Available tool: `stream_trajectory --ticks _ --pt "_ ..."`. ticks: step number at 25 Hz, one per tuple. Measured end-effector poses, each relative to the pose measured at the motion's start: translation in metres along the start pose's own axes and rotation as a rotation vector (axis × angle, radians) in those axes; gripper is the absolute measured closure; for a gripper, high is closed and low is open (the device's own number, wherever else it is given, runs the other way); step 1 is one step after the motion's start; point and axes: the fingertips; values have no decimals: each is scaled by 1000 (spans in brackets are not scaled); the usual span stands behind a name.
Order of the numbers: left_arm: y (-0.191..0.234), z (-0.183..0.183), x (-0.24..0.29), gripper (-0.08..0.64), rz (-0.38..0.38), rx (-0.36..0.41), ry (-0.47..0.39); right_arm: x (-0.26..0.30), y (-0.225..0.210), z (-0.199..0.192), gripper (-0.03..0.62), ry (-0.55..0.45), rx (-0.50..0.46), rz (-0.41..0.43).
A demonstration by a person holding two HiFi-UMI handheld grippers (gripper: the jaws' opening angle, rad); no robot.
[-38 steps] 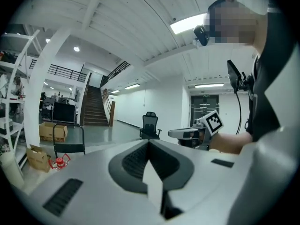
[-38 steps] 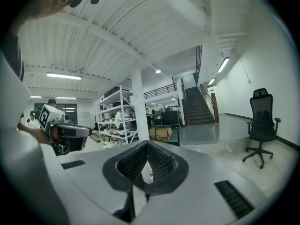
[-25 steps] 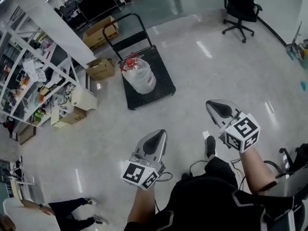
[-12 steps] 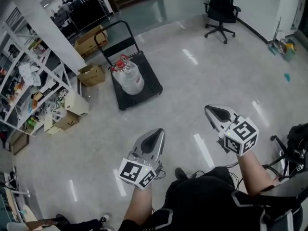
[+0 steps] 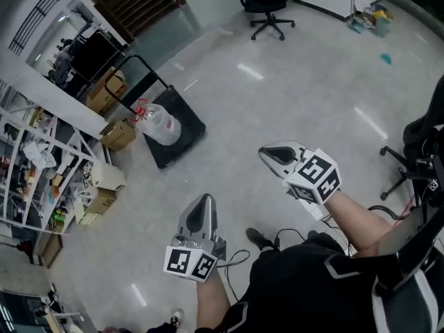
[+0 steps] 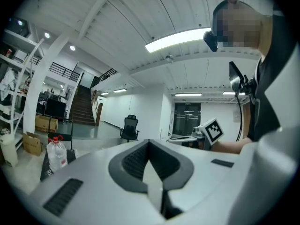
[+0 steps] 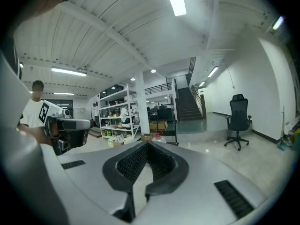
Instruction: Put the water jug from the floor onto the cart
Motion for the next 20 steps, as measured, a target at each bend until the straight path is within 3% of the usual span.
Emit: stream_trajectory --ticks 3,8,20 --pt "-48 -5 -10 560 11 5 1 -44 2 -12 589 5 6 16" --pt "-79 -4 -32 560 20 16 0 -78 19 -10 591 -7 9 31" --pt "-57 2 -86 560 10 46 -13 -82 70 -5 591 -16 14 -27"
Point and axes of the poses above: the fingertips, and each gripper's own axes: x forward along the fingers, y to its left, z out of its top, and after that the axes turned 6 degrees about z, right-handed
